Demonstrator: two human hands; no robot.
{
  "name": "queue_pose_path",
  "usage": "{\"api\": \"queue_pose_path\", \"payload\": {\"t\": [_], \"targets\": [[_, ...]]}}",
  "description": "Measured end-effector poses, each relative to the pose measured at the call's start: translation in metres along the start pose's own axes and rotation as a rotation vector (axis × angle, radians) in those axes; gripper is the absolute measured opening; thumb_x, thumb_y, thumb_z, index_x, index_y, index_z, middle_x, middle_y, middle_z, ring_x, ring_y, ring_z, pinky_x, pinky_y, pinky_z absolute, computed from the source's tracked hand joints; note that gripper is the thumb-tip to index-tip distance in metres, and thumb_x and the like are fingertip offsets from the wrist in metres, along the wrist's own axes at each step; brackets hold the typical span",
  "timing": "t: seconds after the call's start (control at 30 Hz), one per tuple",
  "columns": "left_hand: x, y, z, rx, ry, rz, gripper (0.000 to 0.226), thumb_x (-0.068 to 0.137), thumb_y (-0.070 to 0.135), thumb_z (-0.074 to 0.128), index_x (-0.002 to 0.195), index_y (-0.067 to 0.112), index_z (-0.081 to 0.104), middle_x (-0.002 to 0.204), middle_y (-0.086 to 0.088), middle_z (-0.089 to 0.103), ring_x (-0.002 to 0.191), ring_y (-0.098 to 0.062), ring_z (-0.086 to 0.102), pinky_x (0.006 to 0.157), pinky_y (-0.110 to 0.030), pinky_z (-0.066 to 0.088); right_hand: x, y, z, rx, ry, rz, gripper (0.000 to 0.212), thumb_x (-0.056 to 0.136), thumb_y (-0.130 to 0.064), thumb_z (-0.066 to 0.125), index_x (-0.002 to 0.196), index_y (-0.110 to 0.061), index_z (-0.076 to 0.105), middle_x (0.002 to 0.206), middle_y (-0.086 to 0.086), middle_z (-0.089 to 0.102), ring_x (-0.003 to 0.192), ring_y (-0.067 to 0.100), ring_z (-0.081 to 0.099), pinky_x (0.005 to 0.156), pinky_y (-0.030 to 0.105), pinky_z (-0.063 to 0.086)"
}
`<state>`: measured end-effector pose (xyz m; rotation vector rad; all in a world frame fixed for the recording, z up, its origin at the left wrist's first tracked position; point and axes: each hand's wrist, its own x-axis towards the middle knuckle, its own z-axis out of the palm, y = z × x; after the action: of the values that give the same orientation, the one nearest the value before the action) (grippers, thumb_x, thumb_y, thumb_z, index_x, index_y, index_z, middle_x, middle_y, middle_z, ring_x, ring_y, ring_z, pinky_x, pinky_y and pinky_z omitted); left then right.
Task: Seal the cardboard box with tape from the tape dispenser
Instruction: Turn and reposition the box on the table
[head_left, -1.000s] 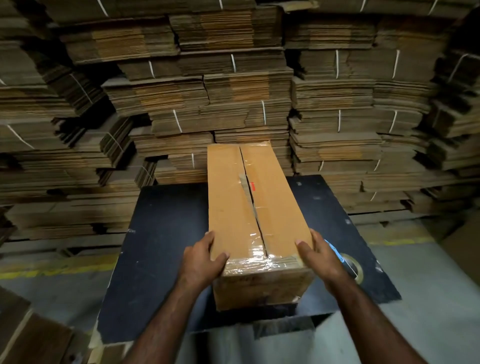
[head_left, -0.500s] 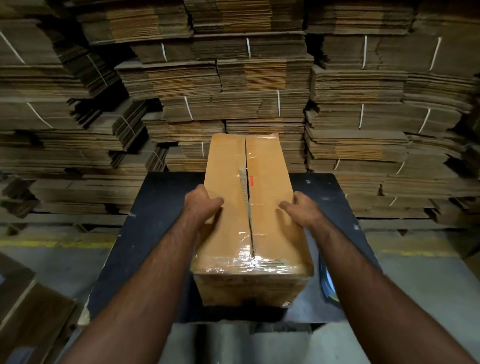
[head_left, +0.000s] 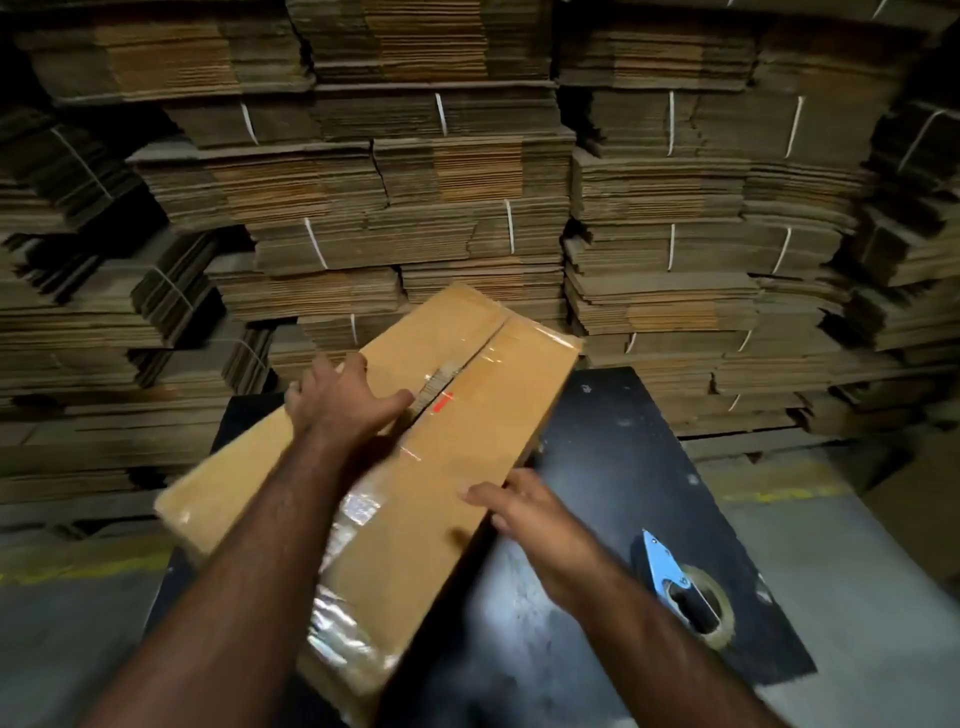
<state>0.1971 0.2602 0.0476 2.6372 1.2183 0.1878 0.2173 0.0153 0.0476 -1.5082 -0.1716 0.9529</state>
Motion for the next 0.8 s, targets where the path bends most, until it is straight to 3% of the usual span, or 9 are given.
{"api": "queue_pose_path", "payload": {"t": [0.13,0.23,0.3,0.4,0.47,0.53,0.6,0.7,0.8], "targets": [[0.052,-0.011,0.003,0.067,-0.101,0.225,0.087,0.07,0.082,0.05,0.135,0.024,0.046,0.136,-0.016,0.047,0.127,-0.033,0.042,0.11,-0.053,0.026,-0.013,0.017,0.062,0.157,-0.084,0.117,0.046,0.066,-0.028,0.084,0.103,-0.015,0.061,0.112,-0.002,0.071,0.112,0.009,0.064,0.114,0.033,0.035],[0.07,-0.01,0.016,0.024,-0.222,0.373,0.077,0.076,0.072,0.056,0.134,0.022,0.046,0.137,-0.013,0.046,0.126,-0.031,0.042,0.106,-0.048,0.031,-0.005,0.014,0.096,0.183,-0.073,0.122,0.097,0.064,-0.03,0.087,0.147,-0.013,0.039,0.146,0.006,0.045,0.13,0.015,0.05,0.116,0.031,0.032],[0.074,-0.012,0.026,0.028,-0.25,0.422,0.075,0.08,0.066,0.056,0.138,0.02,0.045,0.144,-0.013,0.042,0.13,-0.032,0.04,0.107,-0.046,0.032,0.002,0.009,0.101,0.152,-0.053,0.134,0.091,0.081,-0.023,0.079,0.154,-0.015,0.026,0.154,0.007,0.036,0.133,0.017,0.046,0.114,0.031,0.036],[0.066,-0.02,0.033,-0.098,-0.167,0.426,0.061,0.088,0.053,0.058,0.136,0.016,0.049,0.151,-0.011,0.038,0.136,-0.029,0.037,0.11,-0.043,0.032,0.013,-0.002,0.081,-0.071,-0.045,0.174,0.056,0.09,-0.022,0.071,0.141,-0.018,0.049,0.131,0.008,0.061,0.108,0.015,0.066,0.094,0.03,0.055],[0.043,-0.028,0.03,-0.218,-0.048,0.373,0.053,0.089,0.046,0.06,0.134,0.018,0.053,0.144,-0.005,0.045,0.131,-0.025,0.041,0.107,-0.043,0.036,0.031,-0.015,0.065,-0.253,0.02,0.105,0.027,0.094,-0.019,0.065,0.12,-0.014,0.063,0.097,0.005,0.073,0.074,0.01,0.07,0.071,0.03,0.059],[0.006,-0.033,0.023,-0.27,0.104,0.333,0.042,0.088,0.04,0.062,0.125,0.02,0.058,0.126,0.0,0.052,0.116,-0.02,0.048,0.096,-0.04,0.041,0.062,-0.033,0.054,-0.488,0.216,-0.109,0.013,0.095,-0.024,0.062,0.102,-0.017,0.069,0.082,0.0,0.074,0.064,0.012,0.07,0.066,0.037,0.062],[-0.036,-0.035,0.015,-0.329,0.168,0.292,0.027,0.088,0.036,0.063,0.112,0.023,0.062,0.102,0.005,0.058,0.093,-0.015,0.054,0.08,-0.035,0.049,0.101,-0.053,0.05,-0.761,0.372,-0.327,0.013,0.092,-0.031,0.06,0.096,-0.022,0.068,0.085,-0.004,0.074,0.075,0.015,0.07,0.073,0.04,0.06],[-0.102,-0.032,0.015,-0.597,0.084,0.102,0.021,0.086,0.029,0.069,0.105,0.024,0.062,0.071,0.008,0.063,0.063,-0.01,0.06,0.061,-0.035,0.055,0.16,-0.073,0.053,-1.059,0.31,-0.455,0.028,0.088,-0.036,0.059,0.112,-0.025,0.064,0.11,0.0,0.069,0.101,0.022,0.064,0.087,0.039,0.054],[-0.159,-0.013,0.024,-1.096,-0.135,-0.313,0.054,0.085,0.017,0.074,0.132,0.026,0.05,0.107,0.002,0.069,0.08,-0.009,0.068,0.064,-0.045,0.062,0.2,-0.079,0.055,-1.329,0.149,-0.454,0.055,0.089,-0.046,0.059,0.135,-0.017,0.05,0.137,0.009,0.052,0.126,0.029,0.049,0.102,0.045,0.044]]}}
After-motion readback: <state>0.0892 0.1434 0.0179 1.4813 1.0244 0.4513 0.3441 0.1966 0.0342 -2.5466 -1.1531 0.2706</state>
